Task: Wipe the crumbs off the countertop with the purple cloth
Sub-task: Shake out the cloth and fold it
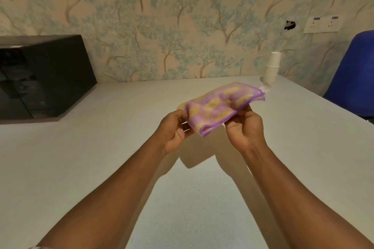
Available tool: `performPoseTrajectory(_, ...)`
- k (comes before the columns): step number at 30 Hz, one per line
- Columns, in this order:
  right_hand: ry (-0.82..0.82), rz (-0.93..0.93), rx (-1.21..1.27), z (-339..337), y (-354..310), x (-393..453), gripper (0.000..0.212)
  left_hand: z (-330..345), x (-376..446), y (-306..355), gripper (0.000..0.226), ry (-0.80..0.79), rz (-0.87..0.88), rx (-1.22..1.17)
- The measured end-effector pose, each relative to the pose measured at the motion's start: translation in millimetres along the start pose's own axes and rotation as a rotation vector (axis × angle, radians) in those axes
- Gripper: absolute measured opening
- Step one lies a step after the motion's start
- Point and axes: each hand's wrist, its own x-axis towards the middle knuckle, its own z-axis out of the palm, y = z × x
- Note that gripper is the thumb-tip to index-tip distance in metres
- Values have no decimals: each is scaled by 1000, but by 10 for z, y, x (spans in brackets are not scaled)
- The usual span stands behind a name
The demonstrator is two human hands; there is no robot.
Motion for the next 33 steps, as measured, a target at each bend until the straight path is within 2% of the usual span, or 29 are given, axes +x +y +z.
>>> performPoseTrajectory(3,-27,44,17,-58,-37,-27,34,-8,13,29,37,19,24,-53)
performPoseTrajectory(8,36,34,-19,-155,-56,-32,37,-13,40,-1,21,61,72,-193)
performPoseTrajectory(11,55,32,-78,-179,-45,-31,36,25,47,-74,27,69,83,-232)
performPoseTrajectory(15,46,-15,-197,-144,-48,-56,55,141,53,-140,41,46,54,-255)
performPoseTrajectory(17,19,-92,-385,-136,-29,-65,52,182,63,-133,46,17,35,-255)
performPoseTrajectory(20,-59,-142,-904,-113,31,-128,62,247,92,-104,51,-32,29,-234)
performPoseTrajectory(22,-244,-184,-1224,-144,91,-162,66,302,109,-101,49,-48,30,-208)
performPoseTrajectory(23,-348,-225,-1322,-153,126,-172,60,326,111,-101,48,-58,27,-212)
performPoseTrajectory(26,-527,-386,-1578,-215,198,-120,51,378,109,-92,46,-118,6,-196)
performPoseTrajectory(28,-521,-414,-1798,-254,216,-66,53,421,103,-85,45,-142,-1,-79)
performPoseTrajectory(30,-484,-359,-1960,-279,228,-21,56,448,119,-116,42,-138,13,52)
performPoseTrajectory(33,-539,-344,-1961,-276,152,11,53,436,200,-196,33,-110,83,200)
